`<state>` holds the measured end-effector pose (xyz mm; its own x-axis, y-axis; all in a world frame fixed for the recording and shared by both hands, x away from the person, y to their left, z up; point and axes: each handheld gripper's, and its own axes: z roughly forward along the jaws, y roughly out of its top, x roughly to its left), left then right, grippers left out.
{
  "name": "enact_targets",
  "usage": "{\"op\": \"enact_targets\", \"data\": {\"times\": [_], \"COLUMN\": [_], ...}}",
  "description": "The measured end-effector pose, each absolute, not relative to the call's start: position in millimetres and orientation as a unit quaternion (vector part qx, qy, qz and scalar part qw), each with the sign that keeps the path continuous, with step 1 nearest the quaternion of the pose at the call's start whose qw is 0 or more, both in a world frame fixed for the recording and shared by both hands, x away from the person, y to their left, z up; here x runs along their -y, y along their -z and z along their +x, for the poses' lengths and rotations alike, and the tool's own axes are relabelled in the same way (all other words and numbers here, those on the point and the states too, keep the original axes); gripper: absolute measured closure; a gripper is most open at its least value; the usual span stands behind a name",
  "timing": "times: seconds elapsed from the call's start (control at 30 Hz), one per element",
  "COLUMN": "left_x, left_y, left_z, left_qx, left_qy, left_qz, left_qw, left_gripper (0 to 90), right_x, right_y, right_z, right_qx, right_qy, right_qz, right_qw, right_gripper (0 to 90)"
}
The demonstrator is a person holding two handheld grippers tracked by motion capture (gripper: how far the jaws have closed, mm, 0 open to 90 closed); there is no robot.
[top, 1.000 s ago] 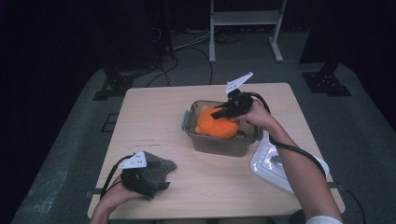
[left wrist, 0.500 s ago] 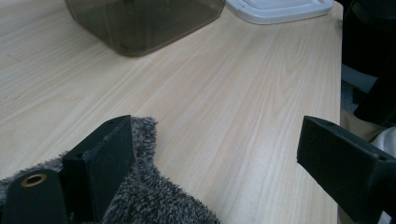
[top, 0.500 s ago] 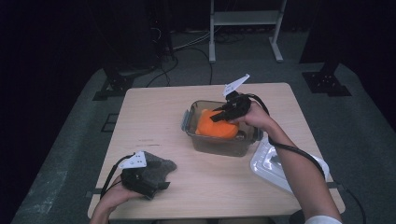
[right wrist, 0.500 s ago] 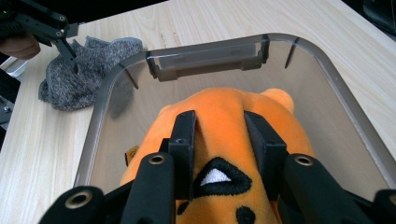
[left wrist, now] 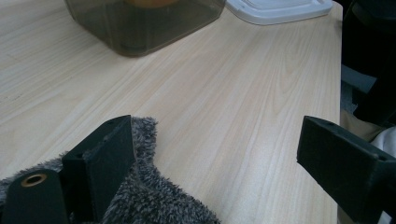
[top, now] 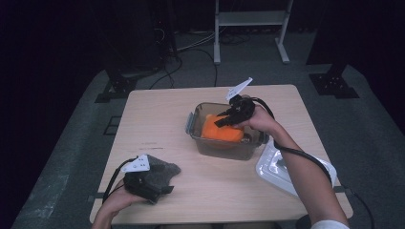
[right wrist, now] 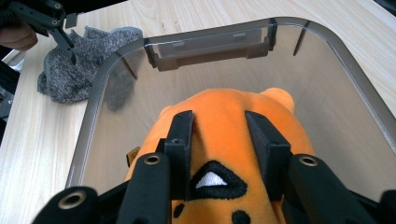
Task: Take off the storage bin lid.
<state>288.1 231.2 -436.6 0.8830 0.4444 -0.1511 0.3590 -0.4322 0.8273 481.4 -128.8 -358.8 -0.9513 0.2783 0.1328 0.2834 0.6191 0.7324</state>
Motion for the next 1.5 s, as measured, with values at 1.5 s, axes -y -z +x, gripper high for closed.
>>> {"op": "enact_targets", "data": {"times": [1.5], "left_x": [-228.1], "left_y": [435.0], "left_z": [288.8], "left_qx": [-0.233], "left_qy": [-0.047], "left_qz": [0.845], "left_qw": [0.479], "left_gripper": [10.5], "right_x": [147.5], "right_y": [334.0], "right_z": [455.6], "right_qx": [0.877], "right_qy": [0.45], "right_qz": [-0.167], "right_qw": [0.012], "right_gripper": [50.2]}}
